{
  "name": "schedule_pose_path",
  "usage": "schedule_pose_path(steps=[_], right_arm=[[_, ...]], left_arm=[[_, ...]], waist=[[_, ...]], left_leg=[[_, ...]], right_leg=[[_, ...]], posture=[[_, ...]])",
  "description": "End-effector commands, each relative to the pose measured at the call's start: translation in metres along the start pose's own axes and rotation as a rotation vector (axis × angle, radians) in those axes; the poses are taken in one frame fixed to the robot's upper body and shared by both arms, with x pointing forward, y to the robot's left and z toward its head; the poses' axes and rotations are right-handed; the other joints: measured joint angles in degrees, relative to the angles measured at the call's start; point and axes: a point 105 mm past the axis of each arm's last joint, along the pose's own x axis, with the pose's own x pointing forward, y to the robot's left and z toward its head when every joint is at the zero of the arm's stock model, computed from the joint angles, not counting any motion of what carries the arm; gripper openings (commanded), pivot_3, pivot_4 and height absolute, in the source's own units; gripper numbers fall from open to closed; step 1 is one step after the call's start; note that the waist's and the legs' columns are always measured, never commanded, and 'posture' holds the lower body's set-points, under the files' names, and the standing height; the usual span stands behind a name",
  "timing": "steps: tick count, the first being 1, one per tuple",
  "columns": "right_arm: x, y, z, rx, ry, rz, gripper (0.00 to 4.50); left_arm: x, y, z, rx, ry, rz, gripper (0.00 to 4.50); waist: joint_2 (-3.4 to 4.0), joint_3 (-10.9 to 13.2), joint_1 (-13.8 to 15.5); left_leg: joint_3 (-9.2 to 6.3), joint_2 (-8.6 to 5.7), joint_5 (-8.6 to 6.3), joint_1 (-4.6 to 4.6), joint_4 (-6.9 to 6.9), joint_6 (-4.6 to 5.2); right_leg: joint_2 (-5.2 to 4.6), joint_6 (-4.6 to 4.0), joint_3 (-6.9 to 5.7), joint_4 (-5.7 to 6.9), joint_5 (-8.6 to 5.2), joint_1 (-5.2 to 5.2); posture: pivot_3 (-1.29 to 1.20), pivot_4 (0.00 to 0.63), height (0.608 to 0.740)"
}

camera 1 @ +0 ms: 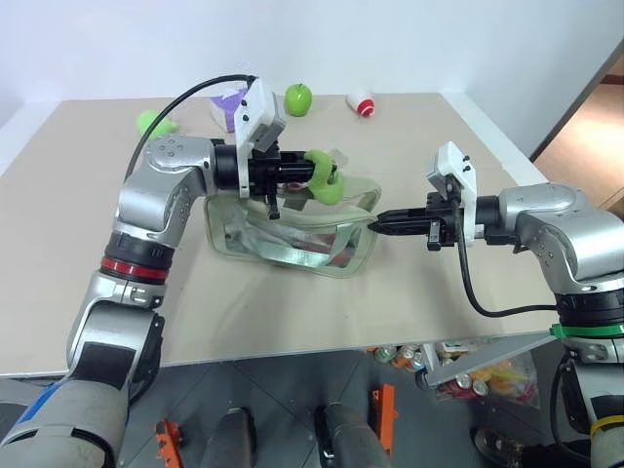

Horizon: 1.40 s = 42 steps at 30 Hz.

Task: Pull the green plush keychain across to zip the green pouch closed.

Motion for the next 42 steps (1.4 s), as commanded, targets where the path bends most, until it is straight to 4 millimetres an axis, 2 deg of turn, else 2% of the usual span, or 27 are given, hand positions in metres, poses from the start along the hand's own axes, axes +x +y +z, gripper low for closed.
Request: schedule_pose_path(steps=[1, 5, 9, 19, 23, 27, 29, 37, 42], right_arm=[[0.000, 0.004, 0.012, -0.039, -0.028, 0.016, 0.00], [0.000, 0.004, 0.011, -0.037, -0.027, 0.017, 0.00], [0.002, 0.004, 0.012, -0.035, -0.031, 0.023, 0.00], [0.005, 0.005, 0.012, -0.034, -0.033, 0.032, 0.00], [0.006, 0.004, 0.013, -0.036, -0.036, 0.036, 0.00], [0.008, 0.005, 0.014, -0.038, -0.039, 0.043, 0.00], [0.009, 0.005, 0.015, -0.039, -0.041, 0.045, 0.00], [0.012, 0.006, 0.014, -0.035, -0.043, 0.052, 0.00], [0.012, 0.006, 0.012, -0.032, -0.041, 0.054, 0.00]], left_arm=[[-0.005, -0.001, 0.029, 0.012, -0.109, -0.005, 0.37], [-0.015, 0.000, 0.027, -0.024, -0.116, 0.013, 1.76], [-0.025, -0.003, 0.018, 0.002, -0.062, 0.033, 3.08], [-0.053, -0.007, 0.019, -0.011, -0.037, 0.074, 3.08], [-0.066, -0.012, 0.012, -0.008, 0.037, 0.079, 3.08], [-0.086, -0.017, -0.007, -0.005, 0.181, 0.077, 3.08], [-0.097, -0.011, -0.014, -0.005, 0.244, 0.113, 3.08], [-0.138, 0.001, 0.026, 0.016, 0.177, 0.237, 3.08], [-0.170, -0.012, 0.021, -0.057, 0.169, 0.296, 3.08]], waist=[[0.00, 0.00, -0.06], [0.00, 0.00, -0.10], [0.00, 0.00, -0.16], [0.00, 0.00, -0.19], [0.01, 0.00, -0.27], [0.01, 0.00, -0.30], [0.01, 0.00, -0.27], [0.00, 0.00, -0.45], [0.01, 0.00, -0.74]], left_leg=[[0.00, 0.00, 0.00, 0.00, 0.00, 0.00], [0.00, 0.00, -0.01, 0.00, 0.00, 0.01], [0.00, 0.00, -0.01, 0.01, 0.00, 0.01], [0.01, 0.00, -0.01, 0.00, 0.01, 0.01], [0.00, 0.02, -0.01, 0.03, -0.03, 0.01], [0.01, 0.02, -0.01, 0.03, -0.04, 0.01], [0.02, 0.02, -0.01, 0.04, -0.05, 0.01], [0.01, 0.03, -0.01, 0.06, -0.08, 0.02], [0.05, 0.03, -0.02, 0.13, -0.26, 0.02]], right_leg=[[0.00, 0.00, 0.00, 0.00, 0.00, 0.00], [0.00, 0.02, 0.01, 0.00, 0.01, 0.00], [0.00, 0.02, 0.01, 0.00, 0.01, 0.00], [0.00, 0.03, 0.03, 0.00, 0.02, 0.00], [0.03, 0.02, 0.02, 0.00, 0.01, -0.01], [0.03, 0.01, 0.02, 0.00, 0.01, -0.03], [0.02, -0.01, 0.03, 0.00, 0.00, -0.03], [0.03, -0.06, 0.03, 0.00, 0.01, -0.08], [0.03, -0.12, 0.05, 0.00, -0.03, -0.13]], posture=[[0.00, 0.150, 0.740], [0.00, 0.150, 0.740], [0.00, 0.150, 0.740], [0.00, 0.150, 0.740], [0.00, 0.150, 0.740], [0.00, 0.150, 0.740], [0.00, 0.150, 0.740], [0.00, 0.150, 0.740], [0.00, 0.150, 0.740]])
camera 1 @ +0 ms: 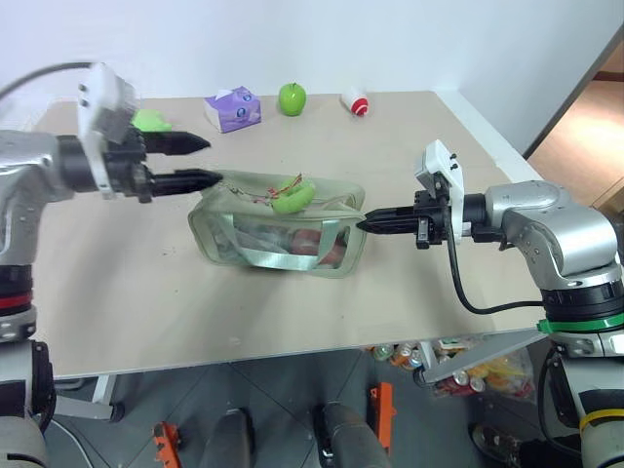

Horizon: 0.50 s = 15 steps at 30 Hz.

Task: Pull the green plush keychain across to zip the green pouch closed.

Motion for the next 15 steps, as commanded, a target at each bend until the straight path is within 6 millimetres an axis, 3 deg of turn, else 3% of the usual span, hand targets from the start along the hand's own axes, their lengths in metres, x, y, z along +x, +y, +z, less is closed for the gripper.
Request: schedule_pose_path(steps=[1, 9, 15], right_arm=[[-0.001, 0.002, 0.006, -0.022, -0.012, 0.009, 0.00], [0.000, 0.000, 0.007, -0.028, -0.011, 0.016, 0.00], [0.000, 0.000, 0.008, -0.033, -0.010, 0.018, 0.00]], left_arm=[[-0.025, -0.007, -0.003, -0.028, 0.000, 0.031, 3.08], [-0.040, -0.028, -0.068, -0.119, 0.191, 0.046, 3.08], [-0.032, -0.025, -0.070, -0.138, 0.159, 0.046, 3.08]], waist=[[0.00, 0.00, -0.17], [-0.01, -0.01, 0.09], [-0.02, -0.01, 0.24]], left_leg=[[0.04, 0.01, 0.00, 0.05, -0.08, 0.00], [0.03, 0.03, 0.00, 0.04, -0.12, -0.01], [0.01, 0.02, 0.00, 0.03, -0.11, -0.01]], right_leg=[[0.00, -0.02, 0.04, 0.00, -0.01, -0.01], [-0.02, -0.12, -0.02, 0.00, -0.07, -0.05], [-0.02, -0.14, -0.04, 0.00, -0.06, -0.05]], posture=[[0.00, 0.150, 0.740], [0.00, 0.150, 0.740], [0.00, 0.150, 0.740]])
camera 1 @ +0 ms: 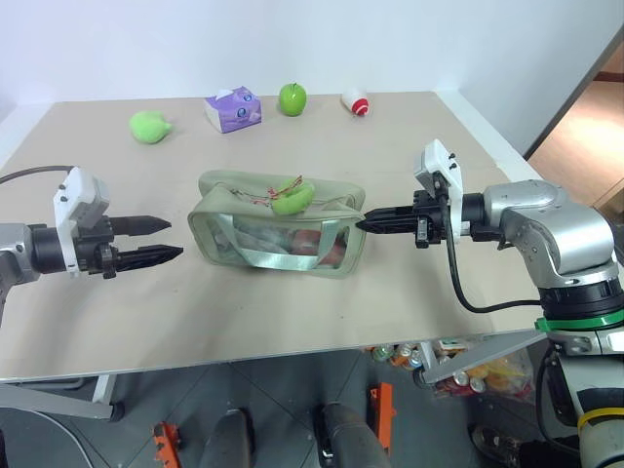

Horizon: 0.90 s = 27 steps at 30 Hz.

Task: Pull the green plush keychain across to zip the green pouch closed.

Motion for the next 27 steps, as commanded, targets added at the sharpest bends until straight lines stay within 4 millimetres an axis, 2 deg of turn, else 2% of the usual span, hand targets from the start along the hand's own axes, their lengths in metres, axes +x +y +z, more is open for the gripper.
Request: schedule_pose_path(steps=[1, 7, 13, 16, 23, 27], right_arm=[[0.000, 0.002, 0.009, -0.034, -0.010, 0.010, 0.00], [-0.003, 0.002, 0.007, -0.033, -0.008, 0.002, 0.00], [-0.005, 0.002, 0.007, -0.033, -0.007, -0.004, 0.00], [-0.005, 0.002, 0.007, -0.033, -0.005, -0.007, 0.00], [-0.005, 0.002, 0.007, -0.035, -0.005, -0.006, 0.00], [-0.004, 0.002, 0.006, -0.032, -0.005, -0.006, 0.00]], left_arm=[[0.003, 0.003, 0.014, 0.053, -0.045, 0.005, 3.08], [0.015, 0.009, 0.029, 0.028, -0.140, -0.001, 3.08], [0.025, 0.005, 0.020, 0.023, -0.109, -0.034, 3.08], [0.028, 0.002, 0.025, 0.018, -0.141, -0.062, 2.31], [0.034, -0.001, 0.028, 0.009, -0.169, -0.078, 0.03], [0.036, 0.001, 0.027, -0.002, -0.170, -0.056, 0.03]], waist=[[0.00, 0.00, -0.02], [-0.01, 0.00, -0.05], [-0.01, 0.00, -0.02], [-0.01, 0.00, -0.02], [-0.01, 0.00, 0.00], [-0.01, -0.01, 0.05]], left_leg=[[0.01, 0.00, 0.00, 0.00, 0.00, 0.00], [-0.01, 0.00, 0.00, 0.00, -0.01, 0.00], [0.00, 0.00, 0.00, 0.00, -0.04, 0.00], [0.00, 0.00, 0.00, -0.01, -0.01, 0.00], [0.00, 0.00, 0.00, -0.02, 0.00, 0.00], [0.00, 0.00, 0.00, -0.03, -0.01, 0.00]], right_leg=[[0.00, 0.00, 0.01, 0.00, 0.00, 0.00], [0.04, 0.00, 0.00, 0.00, 0.00, 0.01], [0.05, 0.01, 0.01, 0.00, 0.00, 0.00], [0.04, 0.01, 0.02, 0.00, 0.00, 0.01], [0.04, 0.01, 0.02, 0.00, 0.00, 0.01], [0.04, 0.02, 0.02, 0.00, 0.00, 0.01]], posture=[[0.00, 0.150, 0.740], [0.00, 0.150, 0.740], [0.00, 0.150, 0.740], [0.00, 0.150, 0.740], [0.00, 0.150, 0.740], [0.00, 0.150, 0.740]])
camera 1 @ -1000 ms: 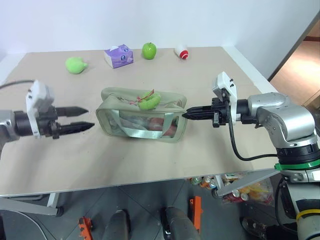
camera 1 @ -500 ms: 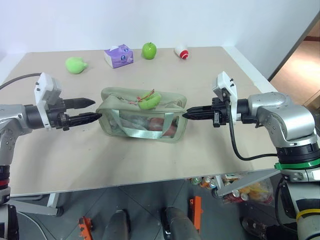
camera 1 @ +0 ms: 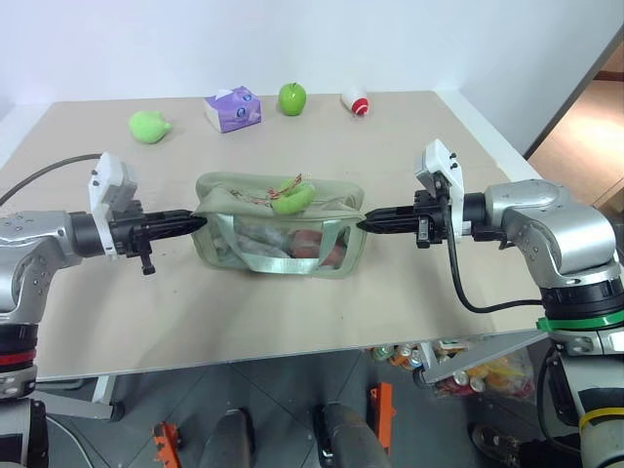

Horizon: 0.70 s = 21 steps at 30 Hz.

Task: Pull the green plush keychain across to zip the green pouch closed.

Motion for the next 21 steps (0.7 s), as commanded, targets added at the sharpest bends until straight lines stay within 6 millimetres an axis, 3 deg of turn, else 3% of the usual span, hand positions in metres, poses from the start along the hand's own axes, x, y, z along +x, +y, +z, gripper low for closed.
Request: schedule_pose_path(steps=[1, 8, 11, 18, 21], right_arm=[[-0.003, 0.002, 0.006, -0.030, -0.012, -0.001, 0.00], [-0.006, -0.004, 0.014, -0.005, -0.061, -0.031, 0.00], [-0.012, 0.004, 0.026, 0.001, -0.106, 0.022, 1.00], [-0.030, 0.007, 0.026, -0.022, -0.096, 0.035, 3.42], [-0.052, 0.012, 0.040, -0.069, -0.139, 0.064, 3.42]], left_arm=[[0.003, -0.002, 0.013, 0.026, -0.035, -0.005, 0.03], [0.008, -0.007, 0.011, 0.018, -0.040, -0.006, 0.03], [0.009, -0.009, 0.009, 0.015, -0.040, -0.007, 0.00], [0.013, -0.011, 0.008, 0.012, -0.042, -0.013, 0.00], [0.015, -0.011, 0.008, 0.010, -0.044, -0.018, 0.00]], waist=[[0.00, 0.00, 0.02], [-0.01, 0.00, 0.02], [0.00, 0.00, 0.04], [0.00, 0.00, 0.41], [0.00, 0.00, 0.47]], left_leg=[[0.00, 0.00, 0.00, 0.00, 0.00, 0.00], [0.00, -0.01, 0.00, 0.00, 0.03, 0.00], [0.00, -0.01, 0.00, -0.01, 0.04, 0.00], [0.00, -0.03, 0.00, -0.06, 0.04, 0.00], [0.00, -0.05, 0.00, -0.07, 0.05, 0.00]], right_leg=[[0.00, 0.00, 0.00, 0.00, 0.00, 0.00], [-0.01, 0.00, 0.00, 0.00, 0.00, 0.02], [-0.01, 0.00, 0.00, 0.00, 0.00, 0.02], [-0.05, 0.03, 0.00, -0.02, -0.01, 0.02], [-0.07, 0.03, 0.00, -0.04, -0.01, 0.03]], posture=[[0.00, 0.150, 0.740], [0.00, 0.150, 0.740], [0.00, 0.150, 0.740], [0.00, 0.150, 0.740], [0.00, 0.150, 0.740]])
